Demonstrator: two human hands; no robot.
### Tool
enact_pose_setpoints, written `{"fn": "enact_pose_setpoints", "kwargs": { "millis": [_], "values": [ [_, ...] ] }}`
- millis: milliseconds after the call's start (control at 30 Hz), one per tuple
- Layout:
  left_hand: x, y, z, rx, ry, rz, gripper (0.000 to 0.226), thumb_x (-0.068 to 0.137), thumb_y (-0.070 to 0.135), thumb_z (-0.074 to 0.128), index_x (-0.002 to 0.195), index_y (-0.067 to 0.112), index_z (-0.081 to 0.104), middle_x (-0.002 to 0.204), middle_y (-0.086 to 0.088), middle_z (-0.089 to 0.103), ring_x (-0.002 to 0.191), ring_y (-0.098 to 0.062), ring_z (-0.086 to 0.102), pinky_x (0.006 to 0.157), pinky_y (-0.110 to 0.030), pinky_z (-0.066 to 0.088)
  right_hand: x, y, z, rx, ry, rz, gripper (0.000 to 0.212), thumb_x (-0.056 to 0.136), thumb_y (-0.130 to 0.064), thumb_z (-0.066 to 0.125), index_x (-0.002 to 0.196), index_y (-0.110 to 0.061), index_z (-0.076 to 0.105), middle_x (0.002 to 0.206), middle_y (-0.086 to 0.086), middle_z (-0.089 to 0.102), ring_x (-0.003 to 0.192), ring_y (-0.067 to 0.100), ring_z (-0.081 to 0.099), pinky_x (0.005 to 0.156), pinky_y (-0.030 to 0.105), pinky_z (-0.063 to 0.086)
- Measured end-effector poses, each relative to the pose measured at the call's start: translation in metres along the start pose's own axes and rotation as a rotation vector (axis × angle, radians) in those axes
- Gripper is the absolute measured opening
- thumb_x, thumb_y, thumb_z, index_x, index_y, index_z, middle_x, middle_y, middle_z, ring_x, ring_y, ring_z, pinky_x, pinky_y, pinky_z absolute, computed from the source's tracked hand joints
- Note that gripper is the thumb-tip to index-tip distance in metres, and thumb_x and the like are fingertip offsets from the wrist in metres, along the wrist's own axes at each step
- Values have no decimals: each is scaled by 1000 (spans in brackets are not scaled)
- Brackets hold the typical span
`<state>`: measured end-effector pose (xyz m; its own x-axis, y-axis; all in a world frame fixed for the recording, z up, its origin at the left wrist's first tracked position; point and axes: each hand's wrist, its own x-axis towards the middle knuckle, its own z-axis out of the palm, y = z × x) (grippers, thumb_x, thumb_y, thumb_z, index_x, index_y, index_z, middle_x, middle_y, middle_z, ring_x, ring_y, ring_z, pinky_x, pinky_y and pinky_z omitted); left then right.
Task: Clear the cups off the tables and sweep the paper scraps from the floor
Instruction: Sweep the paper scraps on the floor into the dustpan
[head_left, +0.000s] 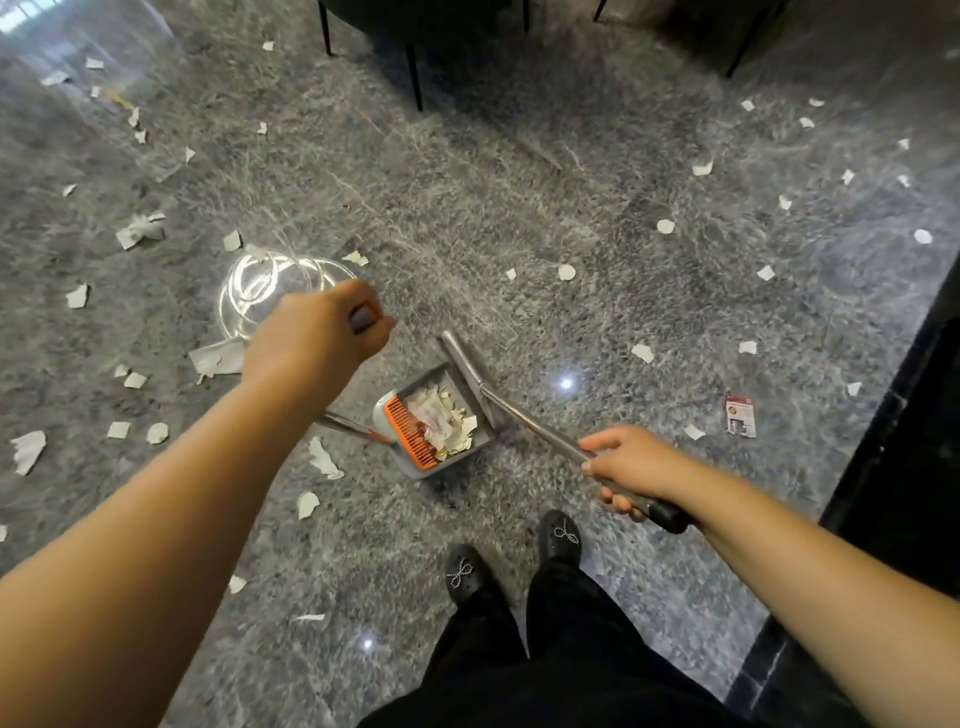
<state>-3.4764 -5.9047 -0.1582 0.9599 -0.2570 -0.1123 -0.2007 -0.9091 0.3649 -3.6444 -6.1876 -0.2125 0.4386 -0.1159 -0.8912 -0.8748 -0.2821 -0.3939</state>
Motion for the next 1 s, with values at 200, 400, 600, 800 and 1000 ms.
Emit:
{"fn": "enact_pose_setpoints", "kwargs": {
  "millis": [200,400,600,800,1000],
  "values": [
    [8,40,10,-16,-6,109,18,84,51,65,88,33,62,71,0,61,67,-25,55,60,-34,50,-26,31,-29,117,138,-23,47,93,-5,56,138,-15,47,64,7,56,31,11,48,34,20,38],
    [27,97,24,-68,-2,187,20,84,54,64,87,35,59,64,3,60,57,-19,52,53,-27,41,-23,61,-77,304,261,8,45,91,-5,59,135,-12,52,55,9,55,29,13,46,33,16,35],
    [67,173,48,-102,-43,255,23,83,56,62,89,35,58,68,4,61,63,-23,58,57,-32,49,-10,84,-147,395,350,36,45,91,-2,58,134,-9,51,53,10,53,26,12,43,32,15,34],
    [117,274,85,-51,-111,360,22,88,47,65,91,25,61,66,0,60,62,-26,58,56,-37,52,16,103,-245,366,365,73,45,92,-3,57,136,-8,48,56,12,52,29,14,45,32,16,35],
    [165,356,123,49,-167,382,26,90,49,62,95,24,60,68,-1,59,63,-27,58,53,-33,49,58,108,-329,199,310,100,44,91,-3,52,135,-9,48,61,13,56,31,14,49,34,17,37]
  ]
}}
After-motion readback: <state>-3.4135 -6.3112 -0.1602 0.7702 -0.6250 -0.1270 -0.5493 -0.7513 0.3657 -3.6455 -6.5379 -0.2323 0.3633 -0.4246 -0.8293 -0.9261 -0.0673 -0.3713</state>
